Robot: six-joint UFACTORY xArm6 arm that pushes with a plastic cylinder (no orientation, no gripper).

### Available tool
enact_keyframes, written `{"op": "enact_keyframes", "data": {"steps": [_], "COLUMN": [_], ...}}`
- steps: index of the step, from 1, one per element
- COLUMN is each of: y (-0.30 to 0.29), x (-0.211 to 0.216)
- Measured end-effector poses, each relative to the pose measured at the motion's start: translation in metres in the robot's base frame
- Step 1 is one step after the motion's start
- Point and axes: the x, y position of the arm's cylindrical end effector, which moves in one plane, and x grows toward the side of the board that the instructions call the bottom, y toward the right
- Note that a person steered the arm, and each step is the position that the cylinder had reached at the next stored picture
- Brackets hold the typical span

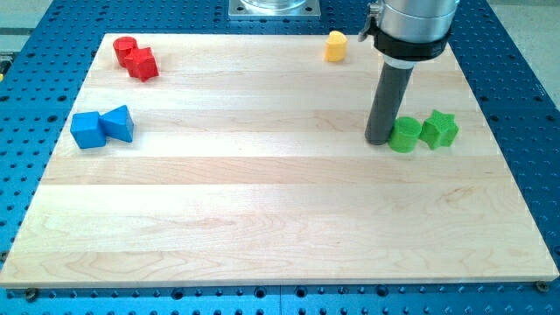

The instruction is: Slide the arm to the top right side of the board

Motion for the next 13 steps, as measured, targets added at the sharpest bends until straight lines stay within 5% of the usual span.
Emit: {"op": "enact_keyframes", "data": {"steps": [1, 3, 5, 7, 13], "y": [-0.007, -0.126, -0.138, -0.152, -0.170], "x": [-0.012, -0.051, -0.061, -0.141, -0.139]}}
